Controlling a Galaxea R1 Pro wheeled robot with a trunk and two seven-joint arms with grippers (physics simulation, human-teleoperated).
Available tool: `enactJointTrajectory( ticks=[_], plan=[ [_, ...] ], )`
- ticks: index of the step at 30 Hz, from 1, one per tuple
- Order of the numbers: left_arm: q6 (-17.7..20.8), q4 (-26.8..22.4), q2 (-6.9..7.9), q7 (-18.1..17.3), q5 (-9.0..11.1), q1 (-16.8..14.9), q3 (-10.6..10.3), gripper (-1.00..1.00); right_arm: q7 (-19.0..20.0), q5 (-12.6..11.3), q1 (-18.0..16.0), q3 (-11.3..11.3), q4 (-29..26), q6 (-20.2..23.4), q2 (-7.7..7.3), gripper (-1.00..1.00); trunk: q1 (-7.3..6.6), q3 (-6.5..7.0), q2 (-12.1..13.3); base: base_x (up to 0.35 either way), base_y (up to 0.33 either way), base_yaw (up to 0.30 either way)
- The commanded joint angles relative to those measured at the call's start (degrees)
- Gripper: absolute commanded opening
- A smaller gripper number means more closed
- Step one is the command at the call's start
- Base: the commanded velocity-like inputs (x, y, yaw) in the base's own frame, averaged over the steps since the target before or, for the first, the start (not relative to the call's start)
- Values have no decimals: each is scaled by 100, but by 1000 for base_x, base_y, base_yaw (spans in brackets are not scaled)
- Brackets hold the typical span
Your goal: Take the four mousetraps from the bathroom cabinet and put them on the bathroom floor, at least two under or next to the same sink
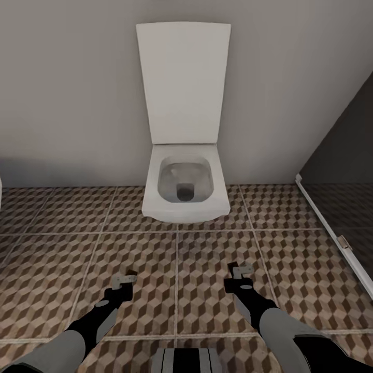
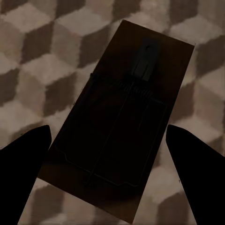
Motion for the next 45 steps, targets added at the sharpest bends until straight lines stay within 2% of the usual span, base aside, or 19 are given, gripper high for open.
enactJointTrajectory(
  ticks=[1,27,45],
  plan=[
    [-17,-3,4,35,39,-3,-50,-100,-15,49,-2,-18,-2,19,4,-100,1,-26,-3,0,0,0],
    [-69,-35,13,35,38,-3,-59,-100,-12,-19,0,-44,6,327,6,-100,68,-602,-38,0,0,0],
    [-87,-43,13,35,38,-3,-76,-100,-6,-13,0,-48,6,296,14,-100,68,-602,-38,0,0,0]
  ],
)
